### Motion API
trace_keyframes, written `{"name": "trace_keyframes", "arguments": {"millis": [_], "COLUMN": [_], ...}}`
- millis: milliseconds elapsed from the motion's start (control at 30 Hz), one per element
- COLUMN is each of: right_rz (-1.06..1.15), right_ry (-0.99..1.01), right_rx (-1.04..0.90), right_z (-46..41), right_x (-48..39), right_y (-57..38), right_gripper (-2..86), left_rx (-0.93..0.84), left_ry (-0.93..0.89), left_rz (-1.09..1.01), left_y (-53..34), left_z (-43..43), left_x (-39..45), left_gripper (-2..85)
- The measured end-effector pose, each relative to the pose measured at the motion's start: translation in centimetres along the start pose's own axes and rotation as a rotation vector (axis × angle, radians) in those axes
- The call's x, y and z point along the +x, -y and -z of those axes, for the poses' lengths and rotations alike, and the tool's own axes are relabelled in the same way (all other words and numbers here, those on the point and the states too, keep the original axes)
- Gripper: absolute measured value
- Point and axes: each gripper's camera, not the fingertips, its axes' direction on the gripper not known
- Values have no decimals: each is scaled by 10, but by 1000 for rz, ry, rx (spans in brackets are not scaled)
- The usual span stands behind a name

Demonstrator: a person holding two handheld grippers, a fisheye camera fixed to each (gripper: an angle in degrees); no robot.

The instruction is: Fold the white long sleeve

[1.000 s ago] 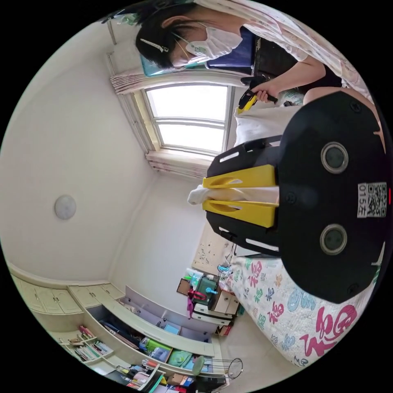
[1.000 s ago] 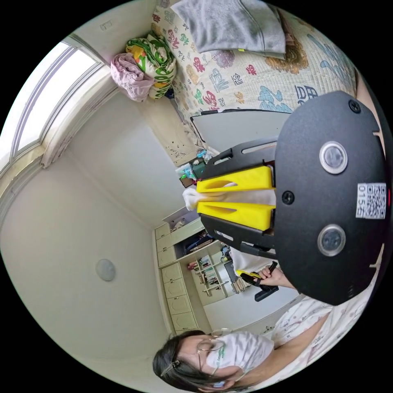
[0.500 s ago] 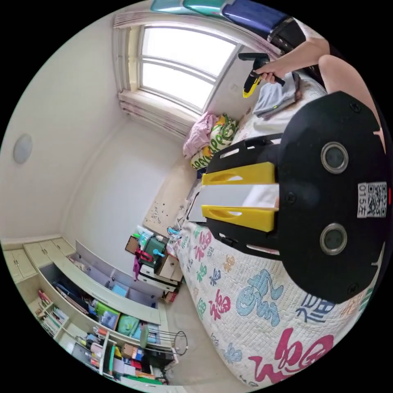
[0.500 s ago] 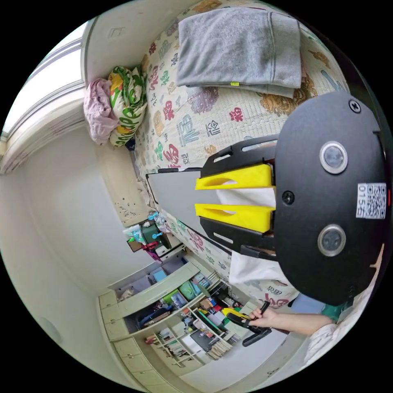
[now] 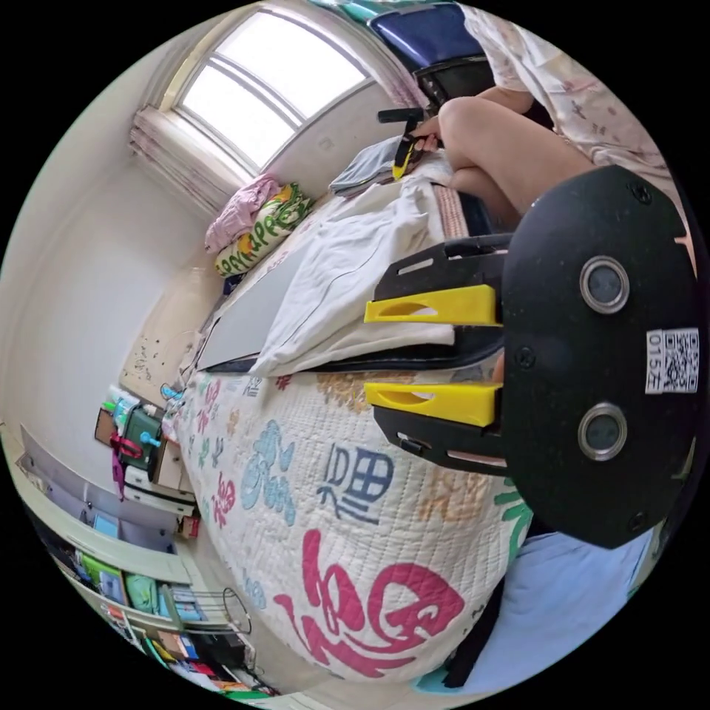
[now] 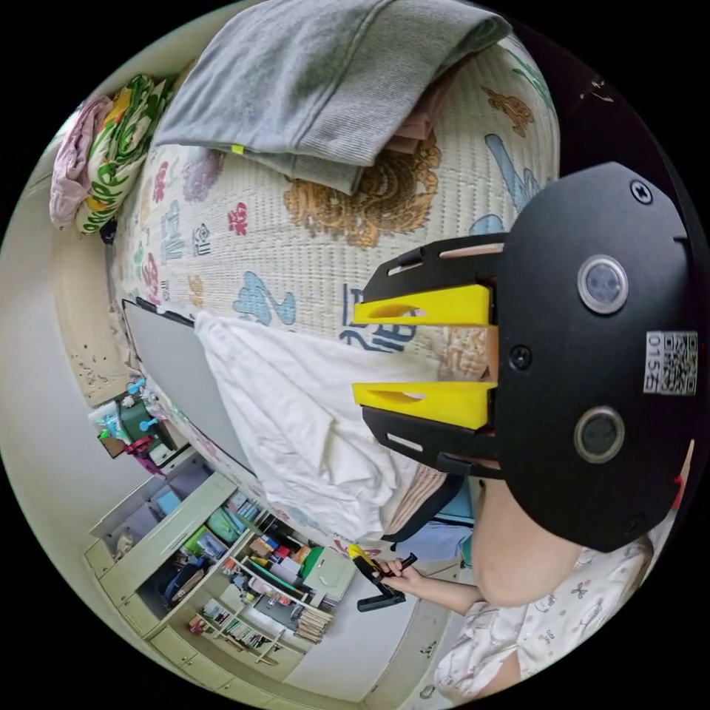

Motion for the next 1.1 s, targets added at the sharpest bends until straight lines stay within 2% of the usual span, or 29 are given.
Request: {"name": "trace_keyframes", "arguments": {"millis": [167, 367, 467, 567, 633, 800, 933, 1100], "right_rz": [19, 3, -1, 12, 25, 141, 140, 162], "right_ry": [-25, -1, 3, 22, 25, -125, -147, -186], "right_rx": [-127, -144, -116, -76, -85, -193, -216, -200], "right_z": [-34, -35, -24, -8, -8, -50, -81, -94], "right_x": [-3, 9, 14, 20, 22, 14, 29, 46], "right_y": [-7, -13, -20, -32, -41, -63, -75, -99], "right_gripper": [111, 26, 11, 6, 4, 2, 3, 3], "left_rx": [-131, -155, -129, -85, -77, -111, -96, -116], "left_ry": [5, 41, -31, 32, 43, -20, -151, -59], "left_rz": [-47, -60, -39, -36, -17, -39, -32, -24], "left_y": [20, 51, 70, 78, 77, 72, 72, 75], "left_z": [-18, -9, 13, 47, 66, 71, 40, 10], "left_x": [2, -5, -17, -25, -33, -40, -39, -41], "left_gripper": [111, 56, 15, 2, -1, 9, 72, 52]}}
